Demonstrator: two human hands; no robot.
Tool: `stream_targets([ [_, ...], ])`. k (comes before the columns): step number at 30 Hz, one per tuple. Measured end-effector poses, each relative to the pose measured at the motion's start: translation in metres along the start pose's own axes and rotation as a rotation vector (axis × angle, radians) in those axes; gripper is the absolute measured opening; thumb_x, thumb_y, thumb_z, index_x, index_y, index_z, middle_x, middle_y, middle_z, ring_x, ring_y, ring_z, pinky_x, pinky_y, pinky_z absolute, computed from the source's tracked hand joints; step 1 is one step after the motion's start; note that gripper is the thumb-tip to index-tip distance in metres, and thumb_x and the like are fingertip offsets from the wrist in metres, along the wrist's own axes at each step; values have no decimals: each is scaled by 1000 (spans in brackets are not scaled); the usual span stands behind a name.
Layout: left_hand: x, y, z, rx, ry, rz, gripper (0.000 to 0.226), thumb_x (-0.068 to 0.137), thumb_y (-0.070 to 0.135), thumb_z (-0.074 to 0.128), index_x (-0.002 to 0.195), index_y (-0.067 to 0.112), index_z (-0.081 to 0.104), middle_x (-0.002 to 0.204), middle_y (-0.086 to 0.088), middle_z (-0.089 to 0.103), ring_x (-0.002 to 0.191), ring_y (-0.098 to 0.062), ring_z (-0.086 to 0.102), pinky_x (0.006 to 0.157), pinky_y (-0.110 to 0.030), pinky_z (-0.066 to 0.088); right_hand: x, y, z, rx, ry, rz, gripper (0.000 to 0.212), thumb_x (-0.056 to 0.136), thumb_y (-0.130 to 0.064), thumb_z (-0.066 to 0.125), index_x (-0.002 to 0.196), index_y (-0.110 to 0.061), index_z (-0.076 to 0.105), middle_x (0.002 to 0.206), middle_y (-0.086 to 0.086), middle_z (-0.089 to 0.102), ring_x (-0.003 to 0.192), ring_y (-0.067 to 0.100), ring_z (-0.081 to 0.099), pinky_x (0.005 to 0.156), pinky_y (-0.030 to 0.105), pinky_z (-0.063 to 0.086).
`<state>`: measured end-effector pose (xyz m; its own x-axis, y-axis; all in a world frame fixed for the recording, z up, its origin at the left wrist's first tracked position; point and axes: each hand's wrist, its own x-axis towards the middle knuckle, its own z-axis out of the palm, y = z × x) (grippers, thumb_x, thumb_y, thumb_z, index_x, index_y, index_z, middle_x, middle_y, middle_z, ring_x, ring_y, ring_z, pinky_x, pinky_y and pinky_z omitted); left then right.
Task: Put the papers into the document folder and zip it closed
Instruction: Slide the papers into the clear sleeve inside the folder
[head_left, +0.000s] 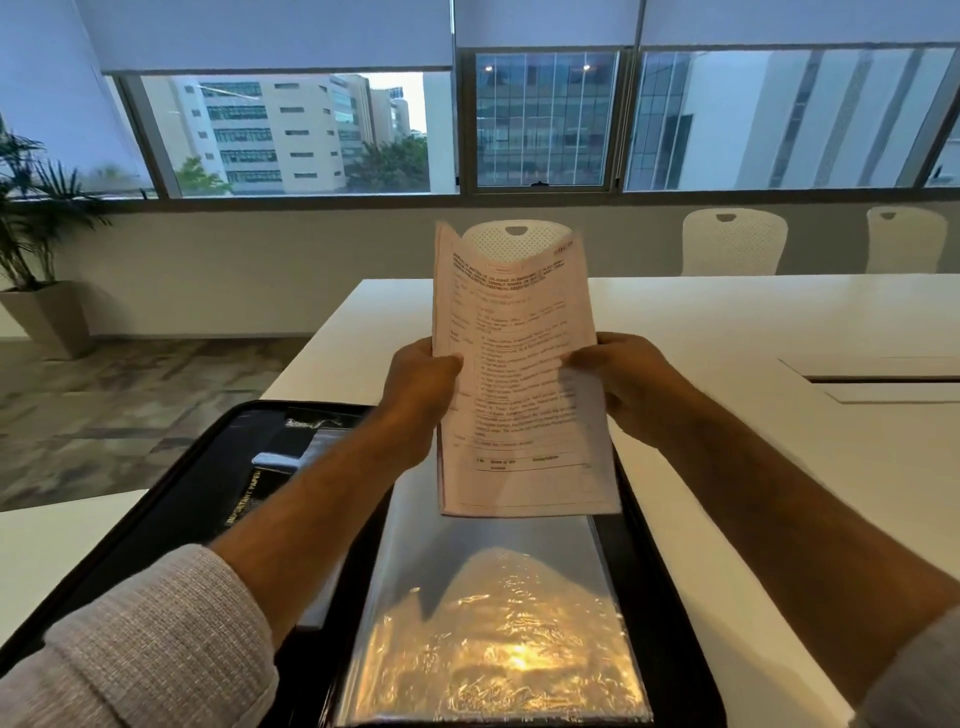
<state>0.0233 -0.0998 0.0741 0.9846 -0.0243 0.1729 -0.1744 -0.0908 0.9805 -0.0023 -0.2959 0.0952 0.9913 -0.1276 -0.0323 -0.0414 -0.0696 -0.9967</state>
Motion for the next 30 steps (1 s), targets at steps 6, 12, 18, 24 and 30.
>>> stream_targets([
  [6, 11, 5, 5, -140, -43, -87, 17, 98, 35, 48, 95, 29, 63, 72, 12, 75, 62, -11, 73, 40, -27, 52, 30, -5, 22, 11, 21, 10, 16, 94, -11, 53, 107, -16, 61, 104, 7, 68, 87, 30, 69, 74, 54, 57],
  [12, 33, 7, 8, -220, -141, -27, 38, 95, 54, 42, 101, 25, 66, 81, 1, 76, 71, -20, 74, 57, -30, 57, 53, -1, 41, -274, 182, -343, 39, 86, -23, 64, 117, -34, 43, 106, -6, 63, 73, 14, 66, 50, 22, 47],
  [18, 51, 8, 24, -331, -175, -106, 49, 97, 57, 33, 113, 23, 65, 97, -6, 75, 79, -26, 73, 70, -39, 59, 65, 8, 55, -391, 129, -534, 38, 83, -37, 59, 116, -36, 39, 95, -20, 57, 64, 7, 62, 43, 8, 42],
  [24, 60, -11, 18, -363, -139, -200, 30, 98, 40, 50, 111, 17, 66, 95, -7, 75, 77, -28, 73, 68, -39, 58, 85, 13, 44, -422, 56, -332, 7, 90, -21, 58, 88, -28, 57, 89, -22, 55, 74, 16, 60, 65, 32, 53],
  [30, 62, -13, 35, -380, -221, -184, 49, 93, 66, 31, 115, 32, 59, 104, -5, 74, 93, -29, 73, 77, -44, 59, 89, 7, 42, -351, -109, -97, 61, 70, -74, 53, 93, -19, 67, 87, 0, 71, 70, 28, 70, 70, 37, 57],
])
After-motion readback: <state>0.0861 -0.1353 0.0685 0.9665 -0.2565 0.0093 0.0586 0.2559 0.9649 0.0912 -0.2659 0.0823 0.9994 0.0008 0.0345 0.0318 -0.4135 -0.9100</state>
